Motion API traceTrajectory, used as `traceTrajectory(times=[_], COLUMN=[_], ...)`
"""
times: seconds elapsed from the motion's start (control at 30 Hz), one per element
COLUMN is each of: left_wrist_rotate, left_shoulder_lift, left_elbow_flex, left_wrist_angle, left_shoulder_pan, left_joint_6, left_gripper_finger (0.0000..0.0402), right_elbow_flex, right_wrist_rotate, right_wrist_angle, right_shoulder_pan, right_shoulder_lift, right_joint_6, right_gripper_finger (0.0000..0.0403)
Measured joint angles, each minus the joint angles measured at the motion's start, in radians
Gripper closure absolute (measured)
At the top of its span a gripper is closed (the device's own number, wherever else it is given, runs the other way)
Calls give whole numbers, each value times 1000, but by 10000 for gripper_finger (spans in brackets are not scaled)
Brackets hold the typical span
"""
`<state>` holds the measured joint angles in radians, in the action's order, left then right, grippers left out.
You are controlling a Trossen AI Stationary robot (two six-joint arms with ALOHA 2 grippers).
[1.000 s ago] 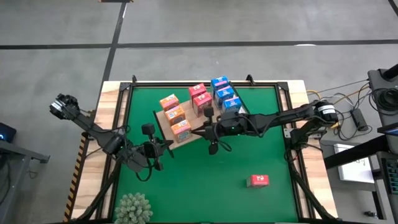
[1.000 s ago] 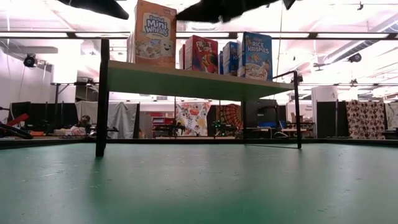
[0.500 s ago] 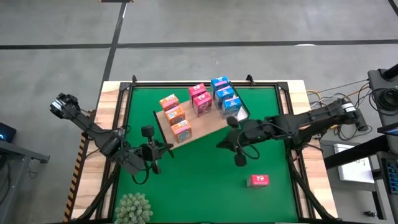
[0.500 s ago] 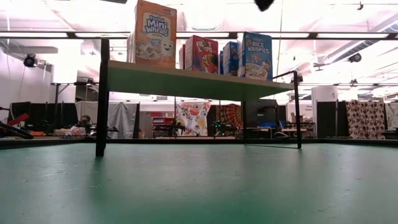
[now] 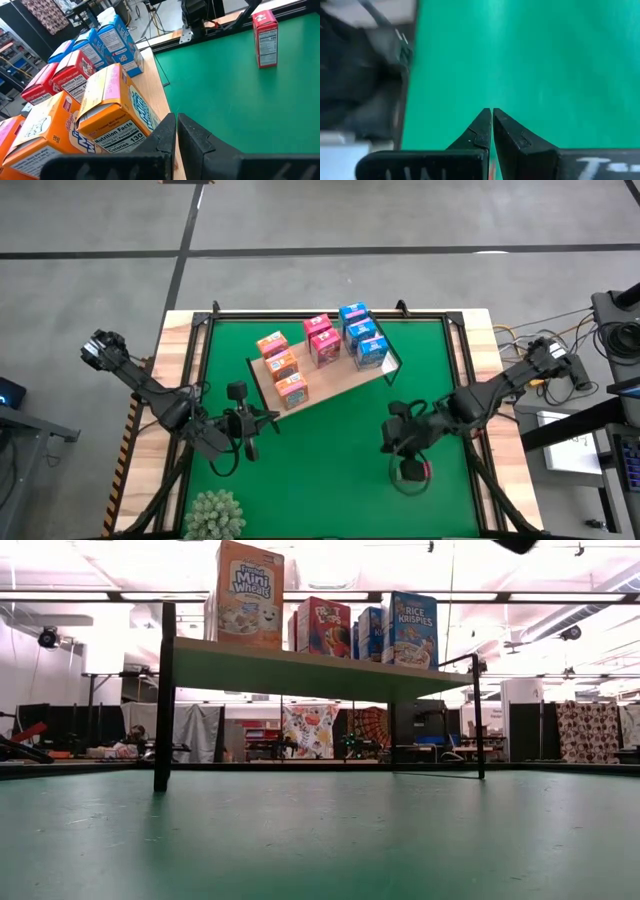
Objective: Stack cereal on shelf
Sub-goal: Put the red cereal box on the shelf aligned with other red cereal boxes
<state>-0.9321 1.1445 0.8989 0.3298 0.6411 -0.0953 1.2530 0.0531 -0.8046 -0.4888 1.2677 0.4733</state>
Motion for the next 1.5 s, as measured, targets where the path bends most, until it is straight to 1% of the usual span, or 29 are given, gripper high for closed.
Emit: traceTrajectory(times=[0.07,0.2,0.23,0.3,0.43,0.5,0.57,0.67,0.77,0.93,1.07,1.17,1.27,1.4,1.5], left_wrist_rotate=[0,0,0,0,0,0,0,0,0,0,0,1,0,0,1], left_shoulder_lift=[0,0,0,0,0,0,0,0,0,0,0,0,0,0,0], left_elbow_flex=[0,0,0,0,0,0,0,0,0,0,0,0,0,0,0], left_wrist_angle=[0,0,0,0,0,0,0,0,0,0,0,0,0,0,0], left_shoulder_pan=[0,0,0,0,0,0,0,0,0,0,0,0,0,0,0], left_joint_6=[0,-10,-11,-13,-15,-15,-15,-15,-20,-28,-30,-30,-30,-30,-30], left_gripper_finger=[400,400,400,400,400,400,400,400,400,400,400,400,400,400,400], right_elbow_flex=[47,127,136,140,126,120,113,99,86,64,42,30,9,-28,-59], right_wrist_rotate=[0,-4,-5,-1,-1,1,3,13,28,60,83,82,81,79,76], right_wrist_angle=[-141,-447,-492,-522,-510,-510,-503,-475,-429,-389,-395,-392,-364,-324,-301], right_shoulder_pan=[-26,-83,-100,-135,-182,-198,-214,-231,-245,-270,-294,-304,-306,-306,-306], right_shoulder_lift=[36,109,123,141,157,163,163,163,163,163,163,163,163,163,163], right_joint_6=[68,251,283,342,429,492,550,598,600,534,501,498,497,495,491], right_gripper_finger=[394,394,394,394,389,378,359,318,267,187,146,129,123,125,134])
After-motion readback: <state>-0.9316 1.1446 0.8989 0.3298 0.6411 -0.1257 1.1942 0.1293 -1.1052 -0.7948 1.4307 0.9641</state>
